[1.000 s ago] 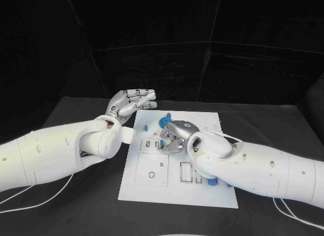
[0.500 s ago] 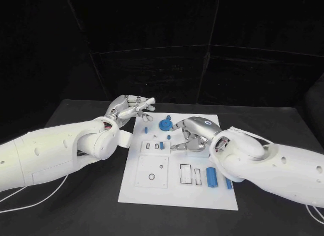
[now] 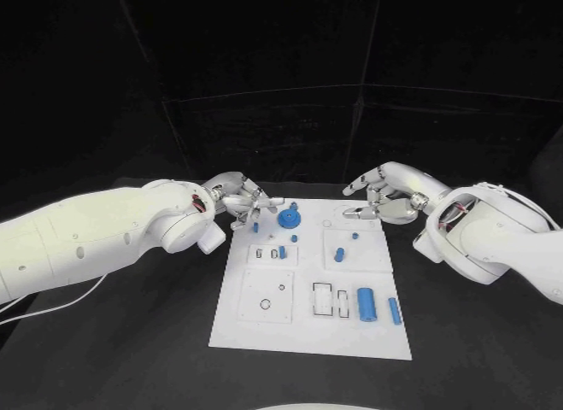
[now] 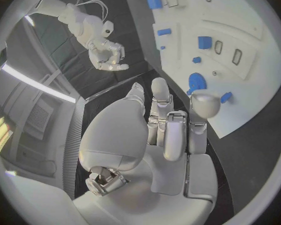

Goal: Assemble the parts on the task board

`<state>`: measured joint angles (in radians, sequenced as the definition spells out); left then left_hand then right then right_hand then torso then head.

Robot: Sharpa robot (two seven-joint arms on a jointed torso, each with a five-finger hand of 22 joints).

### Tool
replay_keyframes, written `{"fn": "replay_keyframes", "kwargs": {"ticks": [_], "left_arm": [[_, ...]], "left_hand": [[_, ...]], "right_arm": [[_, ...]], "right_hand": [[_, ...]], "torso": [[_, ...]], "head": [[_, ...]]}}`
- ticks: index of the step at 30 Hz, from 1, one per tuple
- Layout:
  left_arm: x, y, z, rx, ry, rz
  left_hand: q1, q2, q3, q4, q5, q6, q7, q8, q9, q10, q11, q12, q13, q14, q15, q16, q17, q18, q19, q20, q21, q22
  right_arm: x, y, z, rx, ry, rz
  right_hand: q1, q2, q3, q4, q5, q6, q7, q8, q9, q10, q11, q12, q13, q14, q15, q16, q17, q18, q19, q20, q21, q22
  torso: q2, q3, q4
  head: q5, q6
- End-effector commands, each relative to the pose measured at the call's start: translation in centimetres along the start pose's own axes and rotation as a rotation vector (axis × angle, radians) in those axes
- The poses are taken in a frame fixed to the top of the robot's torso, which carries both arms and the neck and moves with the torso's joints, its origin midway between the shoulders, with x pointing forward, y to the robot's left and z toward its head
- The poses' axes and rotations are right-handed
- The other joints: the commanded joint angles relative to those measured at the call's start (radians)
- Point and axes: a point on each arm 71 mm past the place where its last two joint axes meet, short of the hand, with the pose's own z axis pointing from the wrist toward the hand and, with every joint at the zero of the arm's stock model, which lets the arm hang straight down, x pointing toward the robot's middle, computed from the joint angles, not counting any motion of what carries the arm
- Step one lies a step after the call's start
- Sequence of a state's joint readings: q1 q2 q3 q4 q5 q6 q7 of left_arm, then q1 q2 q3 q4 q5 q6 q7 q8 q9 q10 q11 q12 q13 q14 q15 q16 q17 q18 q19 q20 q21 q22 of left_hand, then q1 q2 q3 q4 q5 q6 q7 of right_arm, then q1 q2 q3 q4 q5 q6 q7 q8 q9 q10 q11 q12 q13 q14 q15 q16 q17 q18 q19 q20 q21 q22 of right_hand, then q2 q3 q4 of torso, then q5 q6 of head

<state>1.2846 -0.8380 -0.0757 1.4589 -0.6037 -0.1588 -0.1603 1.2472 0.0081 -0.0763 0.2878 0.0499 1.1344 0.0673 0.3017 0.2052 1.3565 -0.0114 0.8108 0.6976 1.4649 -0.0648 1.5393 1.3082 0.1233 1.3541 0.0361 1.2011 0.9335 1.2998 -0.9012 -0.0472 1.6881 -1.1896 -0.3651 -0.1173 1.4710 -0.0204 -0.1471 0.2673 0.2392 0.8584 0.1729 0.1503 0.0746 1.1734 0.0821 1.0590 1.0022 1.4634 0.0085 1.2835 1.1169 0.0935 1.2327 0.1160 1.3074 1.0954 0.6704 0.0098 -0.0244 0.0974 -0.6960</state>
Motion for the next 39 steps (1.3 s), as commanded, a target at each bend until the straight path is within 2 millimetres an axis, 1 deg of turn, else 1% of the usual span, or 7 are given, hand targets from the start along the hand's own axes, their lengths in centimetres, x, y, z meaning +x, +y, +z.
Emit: {"fn": "replay_keyframes", "kwargs": {"ticks": [1,5,7,9,12,18,39], "left_arm": [[0.6,1.1,0.5,-0.209,0.066,0.241],[1.6,0.8,1.5,-0.27,0.075,0.333],[2.1,0.6,1.9,-0.294,0.084,0.367],[2.6,0.4,2.3,-0.318,0.091,0.401],[3.3,0.1,2.9,-0.353,0.107,0.443],[4.3,-0.3,3.6,-0.391,0.147,0.487],[5.6,-0.9,4.7,-0.441,0.216,0.544]], "left_hand": [[-0.017,0.02,-0.025,-0.01,0.015,-0.039,-0.012,0.085,0.077,-0.029,-0.017,0.181,0.173,0.106,-0.008,0.031,0.263,-0.024,0.02,-0.012,0.084,0.109],[-0.053,0.01,-0.06,-0.001,0.004,-0.081,-0.019,0.159,0.15,-0.033,-0.007,0.287,0.28,0.106,-0.017,0.031,0.263,-0.044,0.046,-0.003,0.15,0.215],[-0.064,0.012,-0.068,0.0,0.003,-0.09,-0.019,0.181,0.174,-0.027,-0.011,0.318,0.313,0.106,-0.016,0.031,0.263,-0.049,0.059,-0.006,0.171,0.252],[-0.078,0.017,-0.083,0.001,0.003,-0.111,-0.021,0.214,0.211,-0.029,-0.014,0.337,0.332,0.106,-0.017,0.031,0.263,-0.054,0.071,-0.009,0.191,0.286],[-0.09,0.025,-0.093,0.003,0.003,-0.125,-0.022,0.232,0.233,-0.03,-0.014,0.347,0.342,0.106,-0.019,0.031,0.263,-0.06,0.085,-0.009,0.208,0.318],[-0.112,0.035,-0.112,0.004,0.003,-0.142,-0.022,0.251,0.26,-0.036,-0.014,0.35,0.343,0.106,-0.02,0.031,0.263,-0.062,0.092,-0.01,0.216,0.332],[-0.118,0.044,-0.123,0.003,0.003,-0.149,-0.025,0.27,0.283,-0.033,-0.015,0.361,0.356,0.106,-0.021,0.031,0.263,-0.065,0.099,-0.01,0.223,0.349]], "right_arm": [[-0.8,-0.6,-0.1,0.042,-0.05,0.137],[-1.2,-1.0,-0.2,0.069,-0.07,0.152],[-1.3,-1.1,-0.2,0.078,-0.072,0.155],[-1.3,-1.1,-0.1,0.086,-0.07,0.157],[-1.2,-1.1,0.0,0.092,-0.066,0.157],[-1.1,-1.1,0.1,0.104,-0.059,0.153],[-0.8,-1.0,0.5,0.119,-0.037,0.142]], "right_hand": [[0.003,0.008,-0.01,0.003,0.004,-0.004,-0.003,0.005,-0.002,-0.012,-0.001,-0.013,-0.013,-0.002,-0.005,-0.011,-0.011,0.014,-0.009,-0.001,-0.013,-0.013],[-0.001,0.016,-0.018,0.009,-0.001,-0.009,-0.002,0.005,-0.003,-0.02,0.0,-0.025,-0.028,-0.003,-0.005,-0.026,-0.026,0.017,-0.017,-0.001,-0.027,-0.031],[-0.002,0.017,-0.02,0.01,-0.002,-0.01,-0.002,0.005,-0.003,-0.02,0.0,-0.025,-0.03,-0.003,-0.005,-0.029,-0.028,0.017,-0.017,-0.001,-0.029,-0.033],[-0.004,0.017,-0.023,0.012,-0.003,-0.011,-0.002,0.005,-0.004,-0.021,0.0,-0.026,-0.032,-0.003,-0.005,-0.031,-0.029,0.018,-0.017,-0.001,-0.031,-0.035],[-0.004,0.017,-0.024,0.012,-0.003,-0.011,-0.002,0.006,-0.004,-0.021,0.0,-0.027,-0.032,-0.003,-0.005,-0.031,-0.03,0.018,-0.018,-0.001,-0.031,-0.035],[-0.004,0.019,-0.029,0.013,0.006,-0.013,-0.002,0.006,-0.004,-0.021,0.0,-0.027,-0.035,-0.001,-0.005,-0.035,-0.031,0.018,-0.016,-0.002,-0.034,-0.038],[-0.004,0.022,-0.037,0.015,0.021,-0.015,-0.002,0.008,-0.004,-0.022,0.0,-0.028,-0.041,0.0,-0.005,-0.041,-0.034,0.019,-0.017,-0.002,-0.041,-0.044]], "torso": [[-0.012,0.0052,-0.0017],[-0.014,0.0076,-0.0023],[-0.015,0.0061,-0.0033],[-0.013,0.0058,-0.003],[-0.013,0.0055,-0.0032],[-0.011,0.0042,-0.0024],[-0.01,0.0029,-0.0016]], "head": [[0.002,-0.003],[0.004,-0.004],[0.008,-0.007],[0.009,-0.005],[0.009,-0.004],[0.011,-0.001],[0.01,-0.015]]}}
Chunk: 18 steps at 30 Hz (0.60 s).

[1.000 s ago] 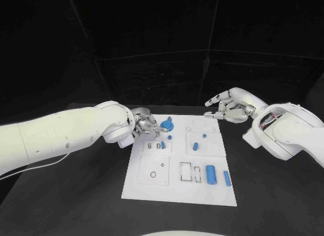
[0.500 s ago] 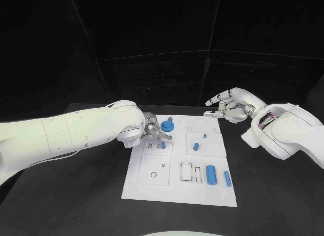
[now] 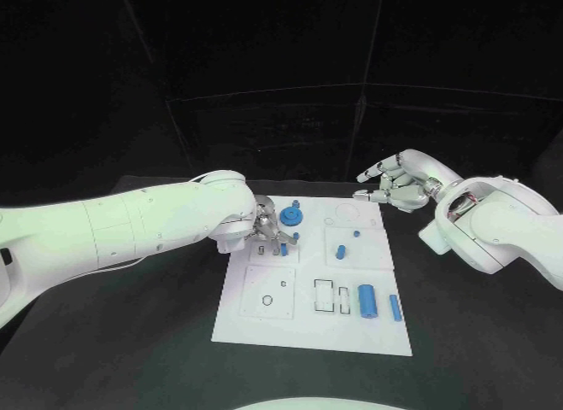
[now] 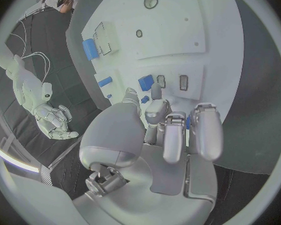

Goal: Assemble the parts on the task board

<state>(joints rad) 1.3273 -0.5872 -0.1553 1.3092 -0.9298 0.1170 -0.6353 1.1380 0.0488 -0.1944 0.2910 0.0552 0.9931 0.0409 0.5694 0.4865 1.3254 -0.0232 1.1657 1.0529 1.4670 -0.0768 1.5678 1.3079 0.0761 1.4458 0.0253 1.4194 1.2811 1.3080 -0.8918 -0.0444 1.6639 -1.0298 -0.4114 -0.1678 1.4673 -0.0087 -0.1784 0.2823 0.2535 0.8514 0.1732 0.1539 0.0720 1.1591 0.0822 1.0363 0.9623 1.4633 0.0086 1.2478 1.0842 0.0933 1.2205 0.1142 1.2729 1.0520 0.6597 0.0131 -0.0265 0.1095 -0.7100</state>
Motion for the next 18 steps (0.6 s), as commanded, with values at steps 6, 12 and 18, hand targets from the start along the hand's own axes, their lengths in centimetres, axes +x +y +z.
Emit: {"fn": "replay_keyframes", "kwargs": {"ticks": [6,12,18], "left_arm": [[0.1,-0.2,0.1,-0.021,0.031,0.042],[0.3,-0.6,0.2,-0.019,0.035,0.047],[0.4,-1.1,0.2,-0.014,0.039,0.054]], "left_hand": [[-0.002,0.01,-0.006,-0.003,-0.001,-0.012,0.0,0.012,0.014,-0.002,-0.005,0.01,0.004,0.104,-0.01,0.003,0.263,-0.018,0.007,0.0,0.006,0.003],[0.025,0.018,0.003,-0.007,-0.001,-0.023,-0.001,0.024,0.033,-0.003,-0.006,0.012,0.006,0.104,-0.011,0.003,0.263,-0.019,0.007,-0.001,0.006,0.005],[0.041,0.022,0.01,-0.008,-0.001,-0.029,-0.001,0.03,0.043,-0.004,-0.006,0.013,0.007,0.104,-0.011,0.003,0.263,-0.018,0.006,-0.001,0.005,0.004]], "right_arm": [[-0.1,0.0,0.1,0.006,0.006,-0.007],[-0.2,-0.2,0.2,0.015,0.005,-0.012],[-0.2,-0.3,0.2,0.017,0.001,-0.014]], "right_hand": [[0.001,0.013,-0.009,0.0,0.015,-0.008,-0.002,0.006,-0.002,-0.008,-0.001,-0.005,-0.003,0.001,-0.006,-0.008,-0.001,0.019,-0.003,0.0,-0.007,-0.001],[0.008,0.017,-0.013,-0.001,0.036,-0.009,-0.003,0.008,-0.002,-0.008,-0.001,-0.004,-0.005,0.003,-0.006,-0.011,-0.001,0.019,-0.001,-0.001,-0.011,-0.004],[0.011,0.018,-0.014,-0.002,0.041,-0.009,-0.003,0.009,-0.002,-0.008,-0.002,-0.004,-0.006,0.004,-0.007,-0.012,-0.001,0.019,0.0,-0.001,-0.012,-0.004]], "torso": [[0.0,-0.0005,0.0016],[0.0,-0.001,0.0005],[0.0,-0.0001,0.0009]], "head": [[-0.002,-0.004],[-0.001,-0.007],[-0.003,-0.009]]}}
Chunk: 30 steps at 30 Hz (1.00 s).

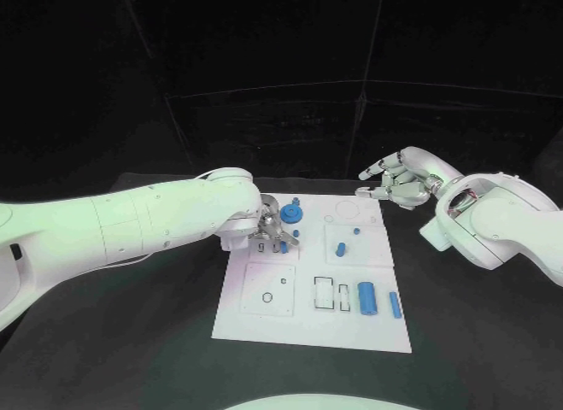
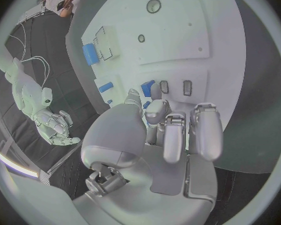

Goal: Assemble the parts on the task board

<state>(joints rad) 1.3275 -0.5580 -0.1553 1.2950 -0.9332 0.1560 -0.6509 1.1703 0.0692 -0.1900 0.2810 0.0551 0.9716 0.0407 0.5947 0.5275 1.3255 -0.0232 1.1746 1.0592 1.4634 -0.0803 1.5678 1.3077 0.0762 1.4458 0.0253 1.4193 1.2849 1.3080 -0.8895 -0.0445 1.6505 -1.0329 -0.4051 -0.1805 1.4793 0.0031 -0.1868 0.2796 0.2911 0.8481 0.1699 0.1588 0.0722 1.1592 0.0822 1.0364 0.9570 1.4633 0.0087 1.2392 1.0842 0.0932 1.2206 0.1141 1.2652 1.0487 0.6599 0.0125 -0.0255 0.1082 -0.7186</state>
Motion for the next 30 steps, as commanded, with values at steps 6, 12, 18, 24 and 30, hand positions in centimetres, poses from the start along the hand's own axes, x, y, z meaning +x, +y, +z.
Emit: {"fn": "replay_keyframes", "kwargs": {"ticks": [6,12,18,24,30], "left_arm": [[-0.01,-0.24,0.03,-0.011,0.012,0.023],[0.02,-0.33,0.02,-0.01,0.015,0.027],[0.01,-0.38,0.03,-0.01,0.018,0.03],[0.02,-0.56,0.01,0.002,0.018,0.03],[-0.07,-0.58,-0.08,0.025,0.003,0.018]], "left_hand": [[0.039,0.005,0.028,-0.003,0.0,-0.017,-0.001,0.012,0.016,-0.007,-0.006,0.003,-0.001,0.107,-0.007,0.003,0.263,-0.018,0.005,-0.002,0.004,0.0],[0.065,0.005,0.052,-0.008,0.0,-0.023,-0.001,0.016,0.028,-0.008,-0.006,0.003,0.0,0.107,-0.008,0.003,0.263,-0.018,0.004,-0.002,0.003,0.001],[0.116,0.016,0.105,-0.025,0.001,-0.032,-0.004,0.017,0.038,-0.01,-0.009,0.002,-0.001,0.107,-0.01,0.003,0.263,-0.018,0.004,-0.004,0.003,0.003],[0.22,0.034,0.212,-0.076,0.006,-0.049,-0.013,0.006,0.042,-0.018,-0.018,-0.007,-0.006,0.107,-0.018,0.003,0.263,-0.017,0.002,-0.01,0.0,0.001],[0.247,-0.053,0.522,-0.09,0.056,-0.063,0.016,-0.009,0.052,-0.025,-0.001,-0.032,-0.022,0.107,-0.008,0.003,0.263,-0.013,-0.004,-0.012,-0.008,-0.006]], "right_arm": [[-0.14,0.05,0.08,-0.004,0.0,-0.024],[-0.22,-0.05,0.1,-0.003,-0.003,-0.032],[-0.21,-0.05,0.12,-0.002,-0.003,-0.033],[-0.21,-0.07,0.14,-0.002,-0.003,-0.034],[-0.19,-0.08,0.19,-0.001,-0.002,-0.034]], "right_hand": [[0.002,0.007,-0.006,0.0,0.007,-0.006,0.0,0.005,-0.002,-0.008,-0.002,-0.004,-0.002,0.004,-0.007,-0.005,-0.001,0.019,0.0,-0.001,-0.005,-0.001],[0.008,0.007,-0.009,-0.002,0.015,-0.007,-0.001,0.006,-0.002,-0.008,-0.002,-0.004,-0.004,0.005,-0.007,-0.006,-0.001,0.019,0.002,-0.002,-0.006,-0.002],[0.01,0.008,-0.01,-0.002,0.02,-0.007,-0.001,0.006,-0.002,-0.007,-0.002,-0.003,-0.004,0.005,-0.008,-0.007,-0.001,0.019,0.002,-0.002,-0.007,-0.002],[0.011,0.008,-0.011,-0.002,0.024,-0.007,-0.001,0.007,-0.002,-0.007,-0.003,-0.003,-0.004,0.005,-0.008,-0.008,-0.001,0.019,0.003,-0.002,-0.007,-0.002],[0.013,0.009,-0.012,-0.002,0.027,-0.007,-0.001,0.007,-0.002,-0.007,-0.003,-0.002,-0.004,0.006,-0.008,-0.008,0.0,0.019,0.003,-0.002,-0.008,-0.003]], "torso": [[-0.001,0.0002,-0.0003],[0.0,0.0013,-0.0004],[0.0,0.0008,-0.0014],[0.0,0.0003,0.0002],[-0.001,0.0007,0.001]], "head": [[-0.003,-0.005],[-0.003,-0.007],[-0.003,-0.009],[-0.005,-0.011],[-0.006,-0.011]]}}
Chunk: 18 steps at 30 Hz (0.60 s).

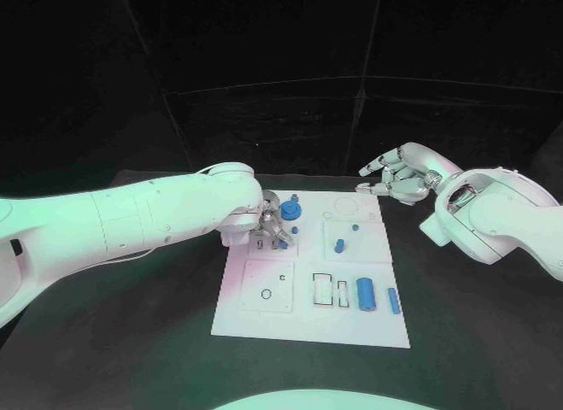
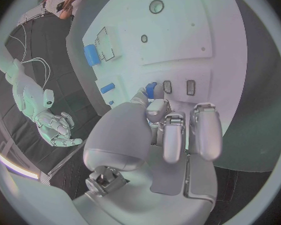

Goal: Assemble the parts on the task board

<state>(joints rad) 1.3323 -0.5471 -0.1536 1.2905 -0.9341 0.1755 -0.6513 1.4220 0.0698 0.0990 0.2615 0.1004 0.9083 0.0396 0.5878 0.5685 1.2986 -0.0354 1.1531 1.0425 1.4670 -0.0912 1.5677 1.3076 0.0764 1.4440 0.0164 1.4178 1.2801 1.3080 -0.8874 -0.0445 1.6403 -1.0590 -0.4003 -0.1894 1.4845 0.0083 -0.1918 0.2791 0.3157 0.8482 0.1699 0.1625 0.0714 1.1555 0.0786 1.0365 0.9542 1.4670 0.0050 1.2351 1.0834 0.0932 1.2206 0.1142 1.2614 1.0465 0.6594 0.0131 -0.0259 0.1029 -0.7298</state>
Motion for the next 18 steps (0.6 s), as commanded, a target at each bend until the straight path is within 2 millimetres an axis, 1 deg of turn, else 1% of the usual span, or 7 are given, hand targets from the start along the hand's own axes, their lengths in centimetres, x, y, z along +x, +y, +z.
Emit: {"fn": "replay_keyframes", "kwargs": {"ticks": [1,2,3,4,6,8,18], "left_arm": [[0.0,0.0,-0.1,0.025,-0.011,-0.003],[0.0,0.0,-0.1,0.03,-0.015,-0.009],[-0.1,0.1,-0.1,0.035,-0.016,-0.016],[-0.1,0.1,-0.2,0.041,-0.018,-0.025],[-0.1,0.2,-0.3,0.051,-0.022,-0.042],[-0.1,0.4,-0.4,0.061,-0.029,-0.059],[-0.3,1.6,-1.3,0.083,-0.099,-0.132]], "left_hand": [[-0.008,-0.067,0.257,-0.074,0.01,0.001,0.005,-0.001,0.013,0.004,0.006,-0.009,-0.005,0.104,0.005,0.003,0.263,-0.016,-0.002,0.003,-0.007,-0.001],[-0.052,-0.108,0.35,-0.066,0.006,0.003,0.011,0.006,0.024,0.009,0.002,-0.008,-0.005,0.104,0.001,0.003,0.263,-0.015,-0.001,0.004,-0.008,0.0],[-0.053,-0.119,0.383,-0.076,0.008,0.002,0.002,0.008,0.028,0.009,0.002,-0.008,-0.005,0.104,0.002,0.003,0.263,-0.015,-0.002,0.005,-0.008,-0.001],[-0.083,-0.143,0.444,-0.081,0.005,0.002,0.007,0.015,0.037,0.012,0.005,-0.007,-0.005,0.104,0.005,0.003,0.263,-0.014,-0.001,0.002,-0.008,0.001],[-0.089,-0.151,0.468,-0.09,0.006,0.001,0.003,0.018,0.041,0.013,0.004,-0.006,-0.004,0.104,0.004,0.003,0.263,-0.015,-0.001,0.005,-0.008,0.002],[-0.131,-0.173,0.539,-0.109,0.004,0.001,0.004,0.028,0.055,0.017,0.004,-0.004,-0.004,0.104,0.005,0.003,0.263,-0.014,-0.001,0.004,-0.01,0.002],[-0.183,-0.193,0.609,-0.148,0.003,0.001,0.001,0.041,0.074,0.025,0.003,0.001,0.001,0.104,0.002,0.003,0.263,-0.015,0.001,0.006,-0.01,0.007]], "right_arm": [[-0.1,0.2,0.1,-0.006,0.003,-0.008],[-0.1,0.1,0.1,-0.006,0.003,-0.008],[-0.1,0.1,0.1,-0.006,0.003,-0.008],[-0.1,0.1,0.1,-0.005,0.003,-0.008],[-0.1,0.1,0.1,-0.005,0.003,-0.009],[-0.1,0.1,0.1,-0.005,0.003,-0.009],[-0.1,0.0,0.2,-0.004,0.0,-0.011]], "right_hand": [[0.007,0.004,-0.007,-0.001,0.003,-0.007,-0.001,0.004,-0.001,-0.003,0.001,-0.002,-0.002,0.002,-0.004,-0.004,0.001,0.019,0.003,-0.002,-0.004,-0.001],[0.007,0.004,-0.007,-0.001,0.003,-0.007,-0.001,0.004,-0.001,-0.003,0.001,-0.002,-0.002,0.002,-0.004,-0.004,0.001,0.019,0.003,-0.002,-0.004,-0.001],[0.007,0.004,-0.007,-0.001,0.003,-0.007,-0.001,0.004,-0.001,-0.003,0.001,-0.002,-0.002,0.002,-0.004,-0.004,0.001,0.019,0.003,-0.002,-0.004,-0.001],[0.007,0.004,-0.007,-0.001,0.003,-0.007,-0.001,0.004,-0.001,-0.003,0.001,-0.002,-0.002,0.002,-0.004,-0.004,0.001,0.019,0.003,-0.002,-0.004,-0.001],[0.007,0.004,-0.007,-0.001,0.003,-0.007,-0.001,0.004,-0.001,-0.003,0.001,-0.002,-0.002,0.002,-0.004,-0.004,0.001,0.019,0.003,-0.002,-0.004,-0.001],[0.008,0.004,-0.007,-0.001,0.006,-0.007,-0.001,0.004,-0.001,-0.002,0.001,-0.001,-0.001,0.002,-0.004,-0.004,0.001,0.019,0.003,-0.003,-0.005,-0.001],[0.004,0.005,-0.011,0.003,0.011,-0.008,-0.001,0.005,-0.001,-0.002,0.001,-0.001,-0.002,0.003,-0.004,-0.005,0.001,0.019,0.004,-0.003,-0.005,-0.001]], "torso": [[0.0,0.0,0.0014],[0.0,-0.0002,0.0016],[-0.001,-0.0002,0.0017],[-0.001,0.0001,0.0016],[-0.001,0.0007,0.0018],[-0.001,0.0008,0.0018],[-0.001,0.0014,0.003]], "head": [[0.0,0.0],[-0.001,0.0],[-0.001,0.0],[-0.001,0.0],[-0.001,0.0],[-0.001,0.0],[0.006,0.0]]}}
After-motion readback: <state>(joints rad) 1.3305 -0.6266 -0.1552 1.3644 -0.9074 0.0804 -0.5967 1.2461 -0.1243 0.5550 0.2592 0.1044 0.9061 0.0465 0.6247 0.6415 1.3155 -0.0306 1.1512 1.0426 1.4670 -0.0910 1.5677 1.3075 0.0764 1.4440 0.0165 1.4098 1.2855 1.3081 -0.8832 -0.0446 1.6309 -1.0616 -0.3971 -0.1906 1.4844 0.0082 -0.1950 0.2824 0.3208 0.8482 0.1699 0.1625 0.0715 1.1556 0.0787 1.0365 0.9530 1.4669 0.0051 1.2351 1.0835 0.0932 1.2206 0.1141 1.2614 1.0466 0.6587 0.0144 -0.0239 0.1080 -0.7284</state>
